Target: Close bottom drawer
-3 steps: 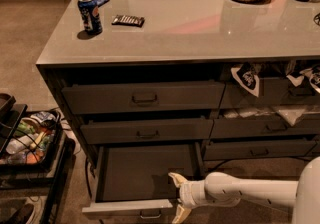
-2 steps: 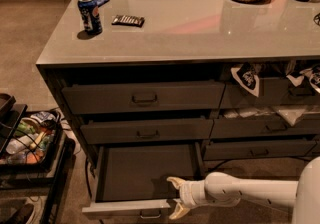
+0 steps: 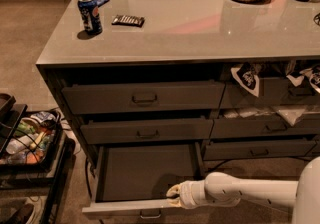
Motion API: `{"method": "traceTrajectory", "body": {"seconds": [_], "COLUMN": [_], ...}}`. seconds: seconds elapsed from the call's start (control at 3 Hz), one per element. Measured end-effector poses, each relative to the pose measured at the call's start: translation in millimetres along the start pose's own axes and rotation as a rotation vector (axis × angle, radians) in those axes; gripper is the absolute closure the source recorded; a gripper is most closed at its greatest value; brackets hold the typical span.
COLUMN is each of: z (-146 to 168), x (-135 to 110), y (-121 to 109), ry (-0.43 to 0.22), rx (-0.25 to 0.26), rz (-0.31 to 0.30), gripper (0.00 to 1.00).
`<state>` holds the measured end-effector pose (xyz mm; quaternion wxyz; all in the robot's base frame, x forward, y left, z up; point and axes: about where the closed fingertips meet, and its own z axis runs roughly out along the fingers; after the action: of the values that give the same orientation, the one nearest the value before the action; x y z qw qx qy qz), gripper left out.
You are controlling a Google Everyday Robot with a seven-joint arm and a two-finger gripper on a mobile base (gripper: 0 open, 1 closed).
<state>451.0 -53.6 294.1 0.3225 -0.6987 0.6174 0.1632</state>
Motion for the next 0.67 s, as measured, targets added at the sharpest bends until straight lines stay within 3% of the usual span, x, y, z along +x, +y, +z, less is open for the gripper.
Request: {"method": "traceTrajectory", "body": {"seconds": [0.33,0.67], "z": [0.0,7.1], "x": [0.0,4.1], "y": [0.0,4.3], "ry": [0.000,0.031], "rx": [0.000,-0.015], "rz": [0.000,-0.016], "gripper": [0.89,1.00]}}
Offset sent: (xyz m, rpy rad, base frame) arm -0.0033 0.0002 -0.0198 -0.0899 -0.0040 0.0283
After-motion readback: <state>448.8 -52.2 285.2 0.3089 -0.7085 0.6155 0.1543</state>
